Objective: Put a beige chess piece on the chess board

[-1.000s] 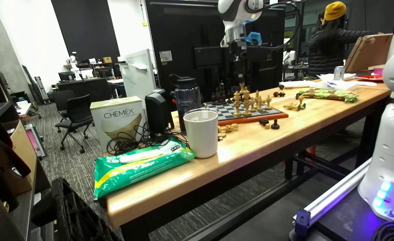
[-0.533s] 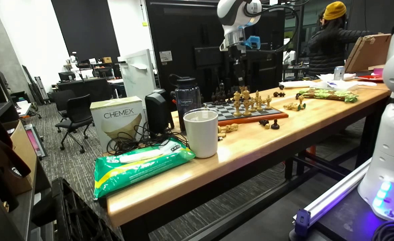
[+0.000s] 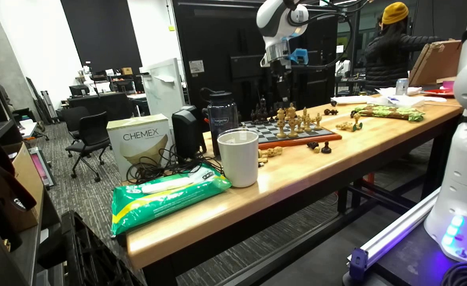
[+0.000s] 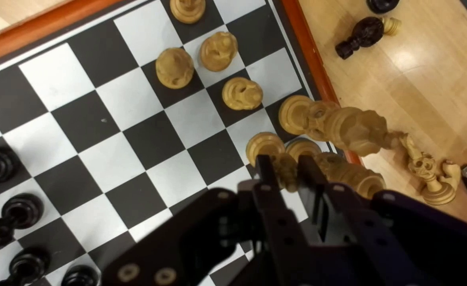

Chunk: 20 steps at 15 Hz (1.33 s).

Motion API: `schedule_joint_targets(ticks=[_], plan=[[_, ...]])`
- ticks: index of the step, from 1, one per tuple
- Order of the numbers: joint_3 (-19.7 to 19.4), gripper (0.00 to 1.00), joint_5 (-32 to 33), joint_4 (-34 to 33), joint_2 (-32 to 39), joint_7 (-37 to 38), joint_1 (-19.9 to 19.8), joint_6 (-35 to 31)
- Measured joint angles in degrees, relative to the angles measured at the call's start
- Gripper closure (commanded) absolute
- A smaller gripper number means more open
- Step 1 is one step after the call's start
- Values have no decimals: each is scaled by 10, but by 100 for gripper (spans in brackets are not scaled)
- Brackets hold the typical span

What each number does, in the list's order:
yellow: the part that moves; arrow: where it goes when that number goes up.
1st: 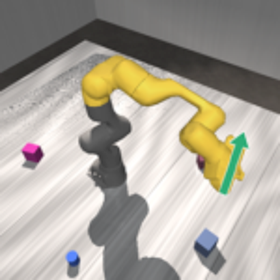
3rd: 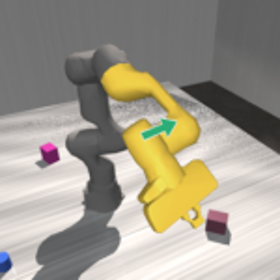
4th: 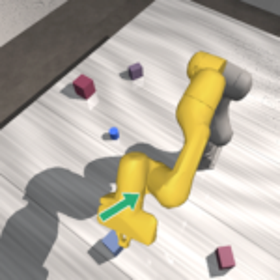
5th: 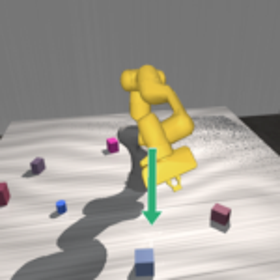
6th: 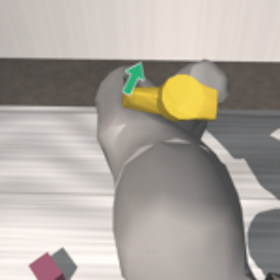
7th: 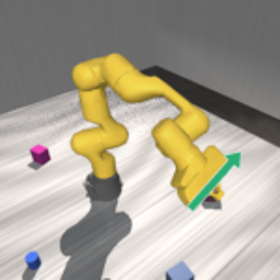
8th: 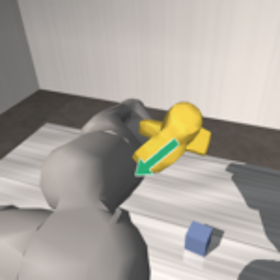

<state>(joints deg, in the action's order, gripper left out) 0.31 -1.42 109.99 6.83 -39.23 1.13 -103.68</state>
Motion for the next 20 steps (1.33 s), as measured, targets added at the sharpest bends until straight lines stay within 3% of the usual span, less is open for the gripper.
schedule_joint_targets(ticks=[20], plan=[[1,95,-34,41,16,-29,-5,-50]])
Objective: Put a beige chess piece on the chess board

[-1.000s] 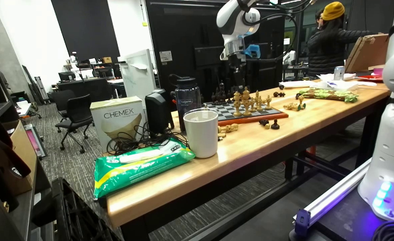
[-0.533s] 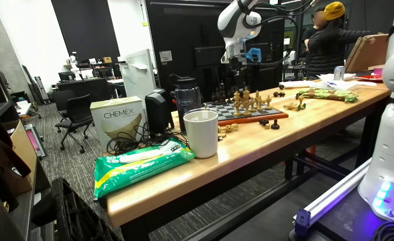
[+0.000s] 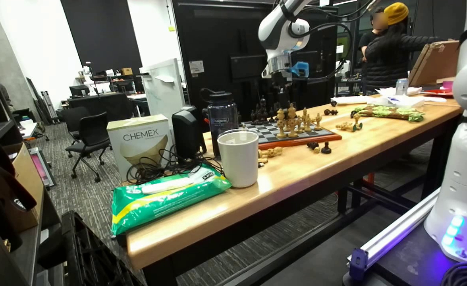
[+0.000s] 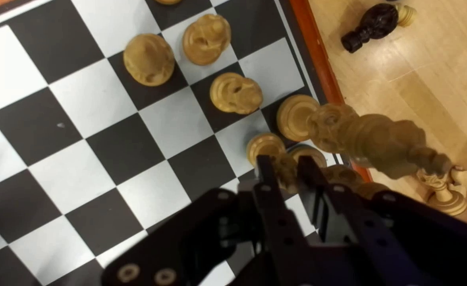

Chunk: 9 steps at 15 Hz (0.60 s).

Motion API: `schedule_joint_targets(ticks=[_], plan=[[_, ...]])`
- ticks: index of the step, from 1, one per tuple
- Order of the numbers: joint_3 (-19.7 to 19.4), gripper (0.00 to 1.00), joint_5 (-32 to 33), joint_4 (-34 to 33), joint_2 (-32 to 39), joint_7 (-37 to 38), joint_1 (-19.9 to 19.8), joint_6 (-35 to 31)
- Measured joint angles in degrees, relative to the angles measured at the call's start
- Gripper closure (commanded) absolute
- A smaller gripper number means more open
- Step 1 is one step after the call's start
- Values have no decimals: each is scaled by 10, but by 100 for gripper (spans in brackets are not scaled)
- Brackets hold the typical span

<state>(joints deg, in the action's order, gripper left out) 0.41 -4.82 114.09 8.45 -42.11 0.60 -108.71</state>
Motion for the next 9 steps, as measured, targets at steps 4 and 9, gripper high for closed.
schedule_joint_targets(ticks=[4,9], plan=[[0,95,0,0,7,-3,-1,-13],[0,53,0,0,10,-4,-4,-16]])
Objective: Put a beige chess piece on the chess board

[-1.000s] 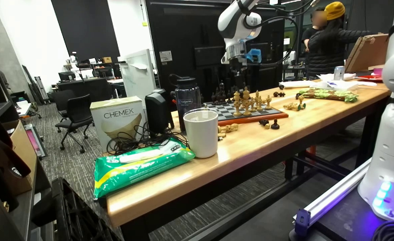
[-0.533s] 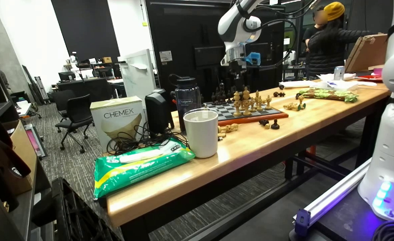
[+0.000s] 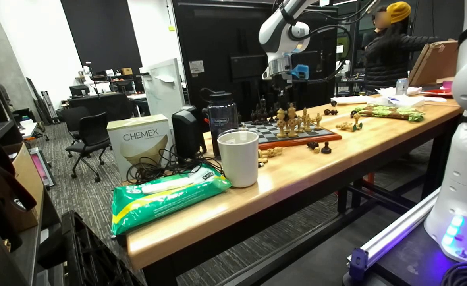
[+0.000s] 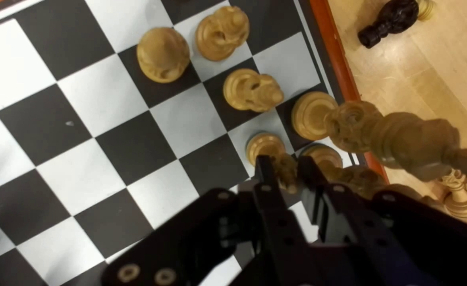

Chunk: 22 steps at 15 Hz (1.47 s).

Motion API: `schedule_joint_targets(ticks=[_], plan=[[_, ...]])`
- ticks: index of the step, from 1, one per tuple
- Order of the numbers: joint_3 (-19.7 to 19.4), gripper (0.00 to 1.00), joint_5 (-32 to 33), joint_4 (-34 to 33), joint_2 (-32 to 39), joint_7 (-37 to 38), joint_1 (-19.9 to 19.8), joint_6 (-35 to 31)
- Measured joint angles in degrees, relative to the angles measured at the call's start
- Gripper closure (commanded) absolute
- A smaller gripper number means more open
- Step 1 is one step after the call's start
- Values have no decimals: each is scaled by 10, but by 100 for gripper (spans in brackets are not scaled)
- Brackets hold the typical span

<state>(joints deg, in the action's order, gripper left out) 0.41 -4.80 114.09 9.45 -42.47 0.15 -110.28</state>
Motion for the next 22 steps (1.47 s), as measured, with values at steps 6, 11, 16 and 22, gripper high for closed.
schedule_joint_targets(ticks=[6,11,16,22], plan=[[0,17,0,0,0,0,0,0],[0,0,3,-1,0,0,0,1],[1,0,34,-13,-11,9,0,19],[1,0,71,-25,-52,67,0,43]])
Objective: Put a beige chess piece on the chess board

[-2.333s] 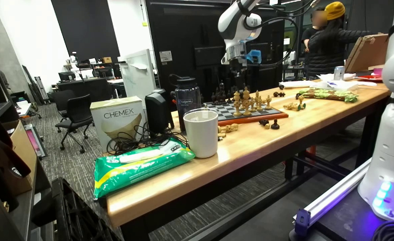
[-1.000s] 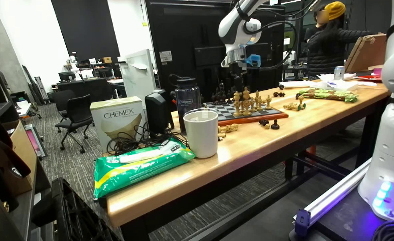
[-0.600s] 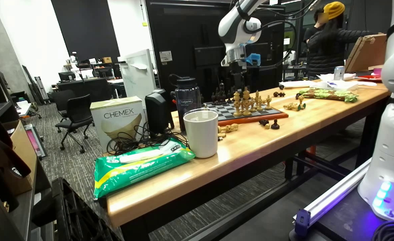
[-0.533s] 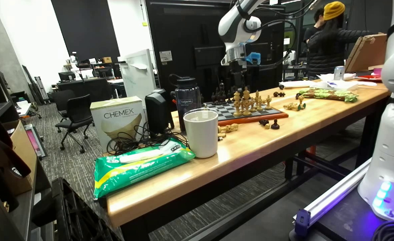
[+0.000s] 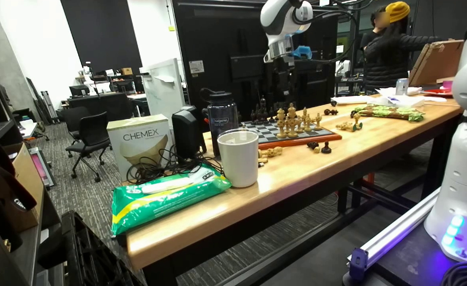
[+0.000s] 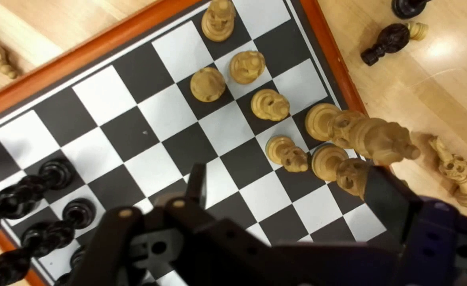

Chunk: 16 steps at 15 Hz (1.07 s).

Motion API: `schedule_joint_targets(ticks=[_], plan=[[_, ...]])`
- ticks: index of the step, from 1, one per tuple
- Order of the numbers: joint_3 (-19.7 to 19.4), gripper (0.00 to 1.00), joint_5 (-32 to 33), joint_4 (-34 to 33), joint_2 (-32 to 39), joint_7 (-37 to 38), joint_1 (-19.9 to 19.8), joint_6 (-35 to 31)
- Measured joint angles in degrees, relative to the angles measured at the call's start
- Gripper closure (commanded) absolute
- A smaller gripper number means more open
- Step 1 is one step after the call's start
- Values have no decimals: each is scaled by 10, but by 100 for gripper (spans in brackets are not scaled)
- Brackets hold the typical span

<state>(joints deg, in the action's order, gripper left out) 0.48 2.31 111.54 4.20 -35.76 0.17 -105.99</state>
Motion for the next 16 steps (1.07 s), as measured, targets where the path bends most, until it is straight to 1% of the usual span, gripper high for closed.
schedule_joint_targets(ticks=[5,11,14,16], plan=[[-1,0,5,6,-47,132,0,-22],[1,0,52,24,-90,305,2,-37],[5,0,62,33,-106,352,3,-37],[7,0,62,37,-112,355,4,-37]])
